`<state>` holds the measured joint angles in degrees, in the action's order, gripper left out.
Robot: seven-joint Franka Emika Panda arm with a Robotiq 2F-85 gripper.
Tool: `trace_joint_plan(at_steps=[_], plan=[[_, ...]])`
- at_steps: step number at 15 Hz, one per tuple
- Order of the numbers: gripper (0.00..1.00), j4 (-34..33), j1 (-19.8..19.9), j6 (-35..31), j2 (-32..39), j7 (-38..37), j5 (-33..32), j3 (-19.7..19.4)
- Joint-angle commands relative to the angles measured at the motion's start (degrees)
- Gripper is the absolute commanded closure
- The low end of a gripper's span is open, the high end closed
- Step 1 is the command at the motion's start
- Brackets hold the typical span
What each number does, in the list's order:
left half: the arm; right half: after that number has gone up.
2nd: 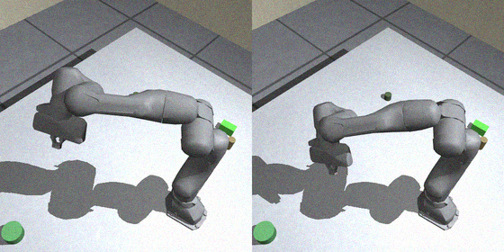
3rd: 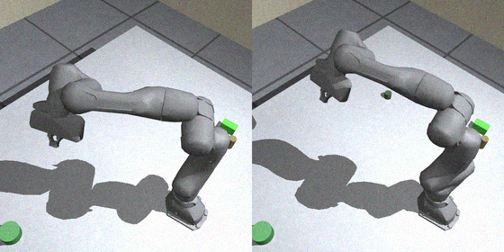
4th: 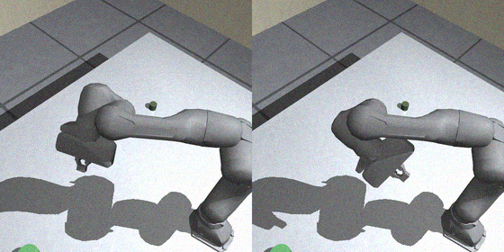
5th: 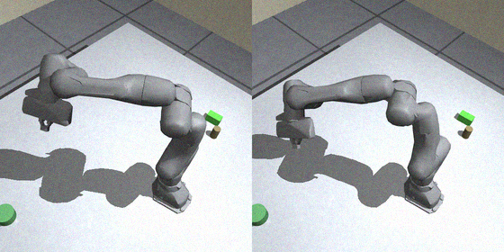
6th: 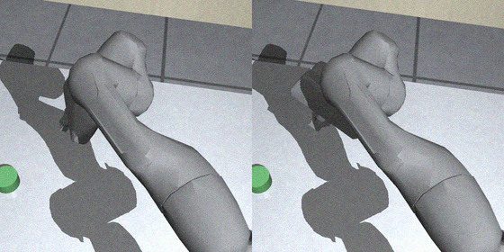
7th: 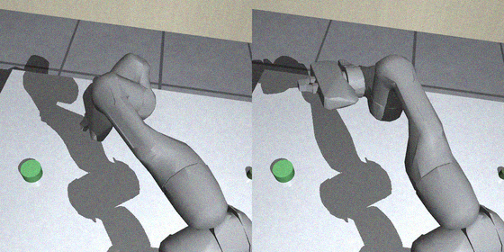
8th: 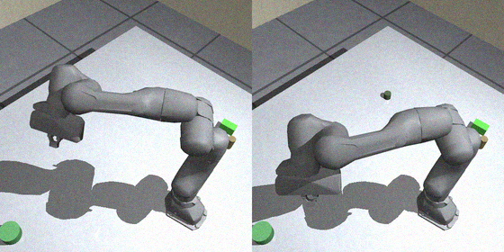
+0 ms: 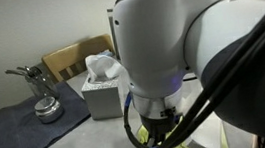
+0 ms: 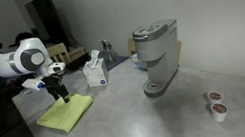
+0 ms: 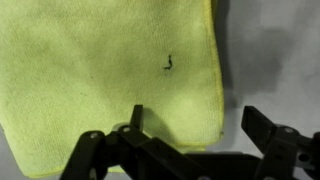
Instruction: Unfold the towel
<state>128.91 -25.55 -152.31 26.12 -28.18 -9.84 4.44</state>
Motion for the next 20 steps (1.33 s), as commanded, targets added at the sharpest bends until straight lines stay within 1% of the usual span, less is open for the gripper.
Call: trace_joint_plan(at_steps=[1, 2, 4, 5, 6, 9, 11, 12, 15, 16, 17, 19, 20], plan=[[0.1, -1.24, -1.03, 1.72, 1.07, -0.61, -0.55, -1.17], [0.27, -1.14, -0.99, 1.8, 1.05, -0.6, -0.44, -1.22], [0.41, -1.04, -0.92, 1.9, 1.0, -0.62, -0.37, -1.34], [0.46, -1.02, -0.88, 1.93, 0.97, -0.64, -0.33, -1.39], [0.55, -1.01, -0.86, 1.94, 0.97, -0.66, -0.33, -1.46], [0.76, -0.99, -0.88, 2.04, 0.85, -0.82, -0.43, -1.77], [0.88, -0.89, -0.74, 2.05, 0.73, -0.82, -0.31, -1.87], [0.97, -0.85, -0.69, 2.01, 0.7, -0.84, -0.28, -1.95], [1.0, -0.61, -0.48, 1.87, 0.54, -0.96, -0.1, -2.21], [0.9, -0.51, -0.46, 1.77, 0.45, -1.16, -0.03, -2.32], [0.67, -0.47, -0.33, 1.77, 0.4, -1.15, 0.16, -2.25], [0.62, -0.2, -0.04, 1.77, 0.07, -1.03, 0.55, -2.08], [0.55, -0.07, 0.05, 1.71, -0.11, -1.06, 0.73, -2.02]])
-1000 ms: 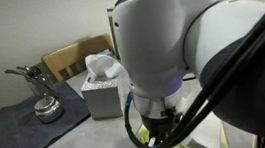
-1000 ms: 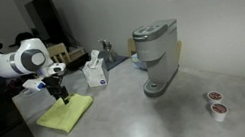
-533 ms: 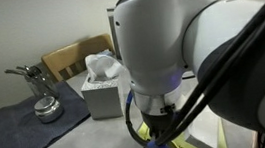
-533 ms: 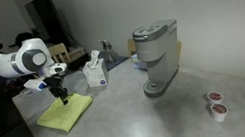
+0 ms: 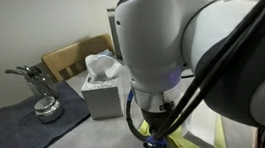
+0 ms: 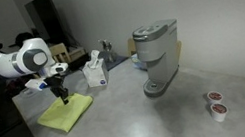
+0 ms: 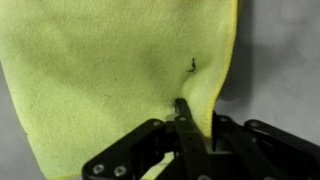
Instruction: Unfold the towel
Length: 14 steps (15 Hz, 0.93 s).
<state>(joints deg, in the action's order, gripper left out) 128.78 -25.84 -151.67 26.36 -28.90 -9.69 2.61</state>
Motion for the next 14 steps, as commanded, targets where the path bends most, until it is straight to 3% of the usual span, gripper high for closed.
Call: trace_joint_plan(at_steps=[1, 8, 14], plan=[[0.49, 0.22, 0.47, 0.96, -0.62, -0.32, 0.83, -0.1], [0.0, 0.59, 0.93, 0.67, -1.49, -0.23, 1.51, 0.19], [0.0, 0.52, 1.16, 0.66, -1.55, 0.05, 1.75, 0.35]])
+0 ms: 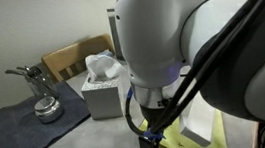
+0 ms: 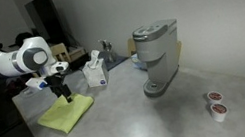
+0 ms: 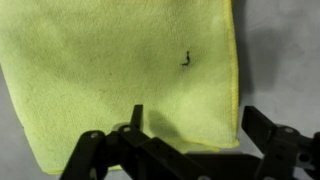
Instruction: Unfold the towel
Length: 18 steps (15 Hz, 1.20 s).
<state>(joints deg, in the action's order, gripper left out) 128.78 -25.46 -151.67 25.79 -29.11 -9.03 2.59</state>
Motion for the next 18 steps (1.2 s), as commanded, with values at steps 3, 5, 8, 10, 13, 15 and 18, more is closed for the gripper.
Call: trace_joint_plan(at_steps=[3, 5, 8, 10, 13, 15, 18], plan=[[0.27, 0.56, 0.96, 0.65, -0.97, 0.43, 1.19, 0.43], [0.36, 0.54, 1.06, 0.67, -0.97, 0.51, 1.24, 0.47], [0.57, 0.49, 1.13, 0.69, -0.95, 0.53, 1.31, 0.46], [0.71, 0.51, 1.22, 0.68, -1.04, 0.56, 1.43, 0.48], [0.5, 0.59, 1.29, 0.68, -1.19, 0.45, 1.62, 0.44], [0.45, 0.7, 1.38, 0.7, -1.35, 0.52, 1.93, 0.54], [0.25, 1.3, 1.39, 0.48, -2.27, 0.54, 2.3, 0.73]])
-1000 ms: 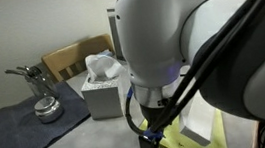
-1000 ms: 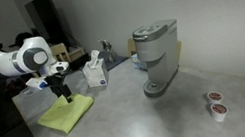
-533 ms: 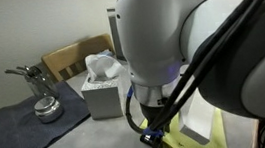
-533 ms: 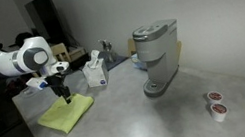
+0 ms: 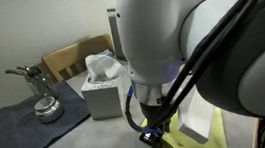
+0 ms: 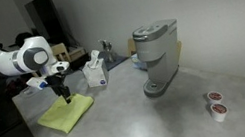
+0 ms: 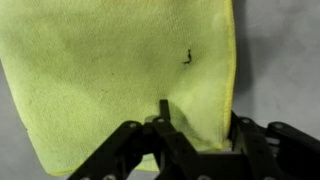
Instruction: Unfold the towel
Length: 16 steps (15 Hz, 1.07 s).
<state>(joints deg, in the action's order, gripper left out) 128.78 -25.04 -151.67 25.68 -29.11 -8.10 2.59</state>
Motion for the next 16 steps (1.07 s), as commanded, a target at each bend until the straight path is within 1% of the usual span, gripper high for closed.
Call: trace_joint_plan(at_steps=[1, 3, 4, 5, 6, 7, 8, 9, 10, 11, 12, 14, 16], plan=[[0.19, 1.39, 0.94, 0.44, -2.37, 0.47, 1.38, 0.7], [0.05, 1.44, 1.07, 0.23, -2.67, 0.51, 1.58, 0.75], [0.04, 1.48, 1.13, 0.17, -2.87, 0.56, 1.68, 0.8], [0.16, 1.51, 1.17, 0.18, -3.09, 0.57, 1.75, 0.82], [0.36, 1.55, 1.22, 0.2, -3.3, 0.67, 1.78, 0.88], [0.38, 1.5, 1.24, 0.26, -3.36, 0.67, 1.79, 0.9], [0.45, 1.49, 1.29, 0.26, -3.4, 0.73, 1.85, 0.95], [0.39, 1.5, 1.34, 0.24, -3.39, 0.78, 1.92, 1.0], [0.35, 1.48, 1.37, 0.31, -3.36, 0.85, 1.98, 1.06], [0.41, 1.47, 1.43, 0.34, -3.33, 1.01, 2.04, 1.13], [0.18, 1.39, 1.38, 0.47, -3.21, 0.89, 2.0, 1.08], [0.13, 1.46, 1.49, 0.46, -3.11, 1.06, 2.15, 1.22], [0.02, 1.48, 1.66, 0.52, -2.96, 1.3, 2.39, 1.43]])
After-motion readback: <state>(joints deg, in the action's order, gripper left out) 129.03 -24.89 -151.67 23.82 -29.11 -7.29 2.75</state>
